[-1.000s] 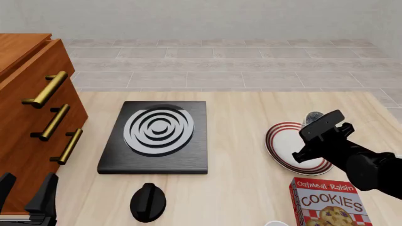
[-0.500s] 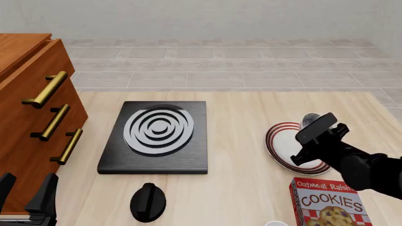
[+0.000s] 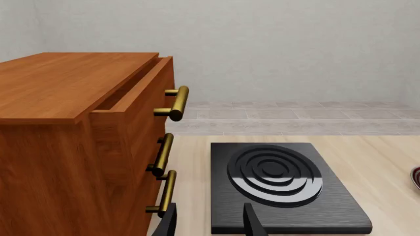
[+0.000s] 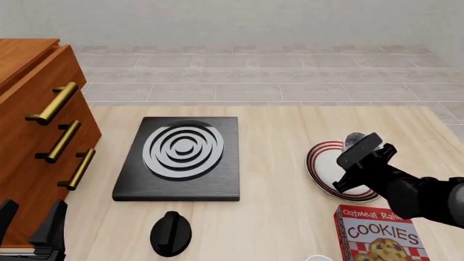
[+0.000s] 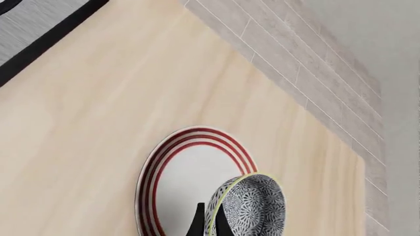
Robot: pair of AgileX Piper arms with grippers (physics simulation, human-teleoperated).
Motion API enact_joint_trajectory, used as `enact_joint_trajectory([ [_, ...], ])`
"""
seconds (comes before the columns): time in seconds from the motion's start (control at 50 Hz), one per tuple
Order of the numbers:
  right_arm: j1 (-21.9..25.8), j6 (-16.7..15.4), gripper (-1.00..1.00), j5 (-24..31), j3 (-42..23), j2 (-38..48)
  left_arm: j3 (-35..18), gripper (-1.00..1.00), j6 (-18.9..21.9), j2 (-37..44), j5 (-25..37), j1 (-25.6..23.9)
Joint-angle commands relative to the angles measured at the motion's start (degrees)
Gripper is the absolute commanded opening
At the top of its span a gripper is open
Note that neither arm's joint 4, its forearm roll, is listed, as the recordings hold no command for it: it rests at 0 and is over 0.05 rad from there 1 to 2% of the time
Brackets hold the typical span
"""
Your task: Pick the akita bowl on the cookies box and place it on the plate.
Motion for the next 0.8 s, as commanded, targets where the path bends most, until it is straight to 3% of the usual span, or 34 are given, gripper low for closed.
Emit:
enact_joint_trajectory([
  [0.02,-0.19,-0.22,-1.00,-1.24,-0.69,1.61,0.00,1.00,0.00,0.00,0.00,0.00],
  [0.8,-1.29,-1.48,-1.00,-4.61,-1.83,6.82,0.00,1.00,0.00,0.00,0.00,0.00],
])
